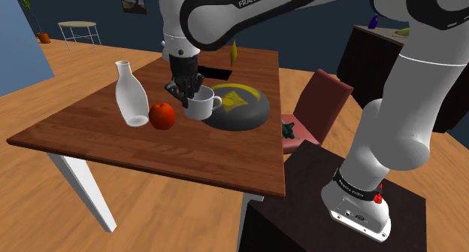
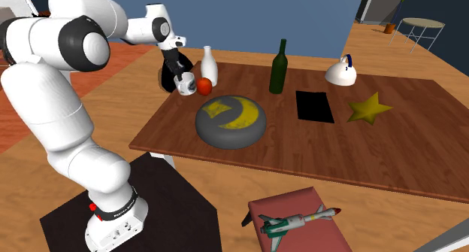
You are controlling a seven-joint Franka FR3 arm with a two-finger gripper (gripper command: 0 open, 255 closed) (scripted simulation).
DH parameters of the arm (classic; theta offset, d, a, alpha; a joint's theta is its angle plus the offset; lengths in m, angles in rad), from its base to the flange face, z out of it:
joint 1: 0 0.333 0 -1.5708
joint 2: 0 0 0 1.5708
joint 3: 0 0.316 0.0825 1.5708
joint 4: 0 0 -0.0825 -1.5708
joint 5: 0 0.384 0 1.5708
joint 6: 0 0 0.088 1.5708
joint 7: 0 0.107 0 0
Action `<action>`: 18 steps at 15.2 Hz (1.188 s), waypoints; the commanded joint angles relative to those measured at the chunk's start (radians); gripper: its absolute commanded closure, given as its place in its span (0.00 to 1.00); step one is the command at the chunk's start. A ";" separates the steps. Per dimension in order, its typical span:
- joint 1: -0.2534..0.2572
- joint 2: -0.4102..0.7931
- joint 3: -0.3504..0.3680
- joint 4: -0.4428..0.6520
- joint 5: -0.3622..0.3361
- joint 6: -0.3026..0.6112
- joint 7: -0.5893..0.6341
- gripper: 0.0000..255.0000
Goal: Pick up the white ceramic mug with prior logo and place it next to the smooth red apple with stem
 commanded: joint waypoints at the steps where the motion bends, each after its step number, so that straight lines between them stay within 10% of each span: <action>1: 0.000 0.007 0.000 -0.018 -0.003 0.025 0.003 1.00; 18: 0.002 0.095 -0.006 -0.145 -0.045 0.235 0.046 1.00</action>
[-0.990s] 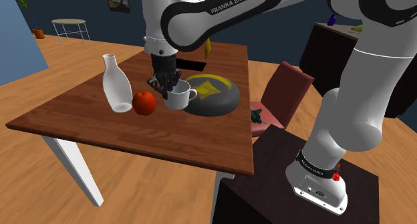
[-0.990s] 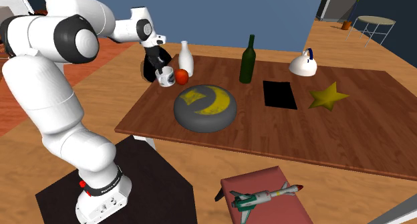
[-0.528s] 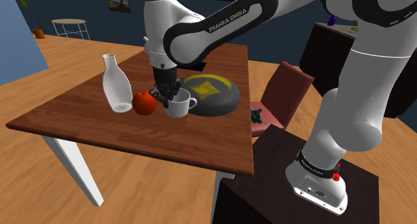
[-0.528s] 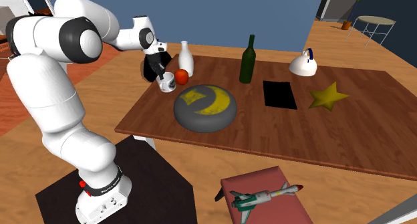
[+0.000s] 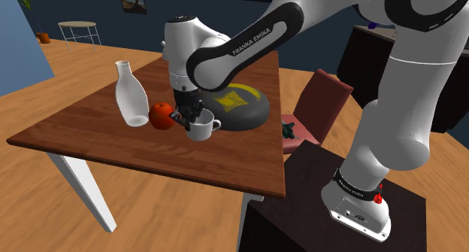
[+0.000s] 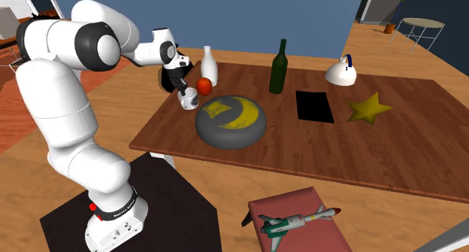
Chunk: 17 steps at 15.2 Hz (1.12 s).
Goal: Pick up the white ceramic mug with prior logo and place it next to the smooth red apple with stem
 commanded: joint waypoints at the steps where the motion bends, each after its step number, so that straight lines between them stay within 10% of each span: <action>1: 0.001 0.018 -0.002 -0.014 -0.009 0.032 0.009 1.00; 9: 0.001 0.018 -0.002 -0.014 -0.009 0.032 0.009 1.00; 10: 0.001 0.018 -0.002 -0.014 -0.009 0.032 0.009 0.00; 17: 0.002 -0.018 0.004 0.010 0.007 -0.028 -0.002 0.00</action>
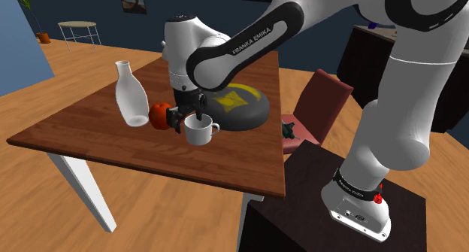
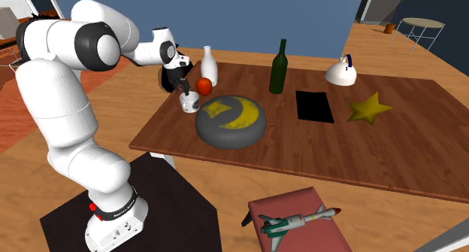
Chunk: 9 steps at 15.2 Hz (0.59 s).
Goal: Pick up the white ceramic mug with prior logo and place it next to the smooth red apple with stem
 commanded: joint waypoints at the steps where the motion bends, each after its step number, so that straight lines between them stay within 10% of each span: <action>1: 0.003 -0.034 0.006 0.022 0.014 -0.055 -0.006 0.00; 9: 0.003 -0.046 0.007 0.034 0.019 -0.079 -0.009 0.00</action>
